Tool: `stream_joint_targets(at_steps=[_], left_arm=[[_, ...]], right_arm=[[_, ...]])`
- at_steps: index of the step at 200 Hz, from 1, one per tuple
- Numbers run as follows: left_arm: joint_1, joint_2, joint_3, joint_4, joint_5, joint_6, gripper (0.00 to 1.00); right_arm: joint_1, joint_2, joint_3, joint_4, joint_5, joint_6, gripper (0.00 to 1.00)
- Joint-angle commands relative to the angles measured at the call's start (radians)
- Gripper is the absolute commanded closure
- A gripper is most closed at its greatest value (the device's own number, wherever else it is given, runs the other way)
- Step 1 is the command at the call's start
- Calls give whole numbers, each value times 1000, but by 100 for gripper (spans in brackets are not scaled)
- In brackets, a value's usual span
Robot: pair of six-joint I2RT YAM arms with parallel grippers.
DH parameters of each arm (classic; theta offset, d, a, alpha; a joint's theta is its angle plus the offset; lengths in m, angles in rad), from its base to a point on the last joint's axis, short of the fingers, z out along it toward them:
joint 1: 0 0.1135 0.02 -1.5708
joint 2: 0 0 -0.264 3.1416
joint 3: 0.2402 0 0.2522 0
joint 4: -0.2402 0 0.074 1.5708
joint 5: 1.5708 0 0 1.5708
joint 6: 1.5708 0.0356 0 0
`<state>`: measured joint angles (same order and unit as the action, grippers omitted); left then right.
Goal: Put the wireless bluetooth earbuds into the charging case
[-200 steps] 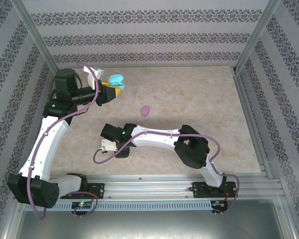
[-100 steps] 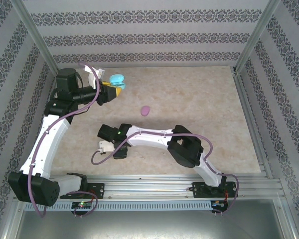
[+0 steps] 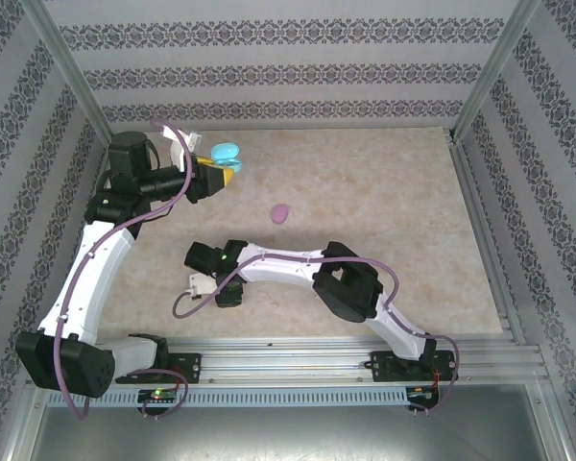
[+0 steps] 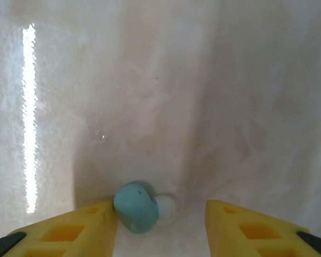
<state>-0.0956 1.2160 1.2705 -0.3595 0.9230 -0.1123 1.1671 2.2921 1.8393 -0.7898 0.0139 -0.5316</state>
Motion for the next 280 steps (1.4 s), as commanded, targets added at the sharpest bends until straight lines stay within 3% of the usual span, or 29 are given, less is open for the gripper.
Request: stream_joint_targets(at_steps=[1,58,111,220,280], left_arm=[[18,-11,29,8,22,22,93],[18,-13,29,1,19,26,93],[19,-16,27,-4,13,31,93],[19,12,32,15,-64,37,93],[19,20,20,24,-84,37,93]], right_arm=[[-4,24,27,-38,-12,-18,57],[-19,32,35,-65,-22,18,67],[-90,-9,19,-86,-117,193,75],[-345,-299,-451,151,-293,637,79],[-515,-351,-576,222,-373,935,78]])
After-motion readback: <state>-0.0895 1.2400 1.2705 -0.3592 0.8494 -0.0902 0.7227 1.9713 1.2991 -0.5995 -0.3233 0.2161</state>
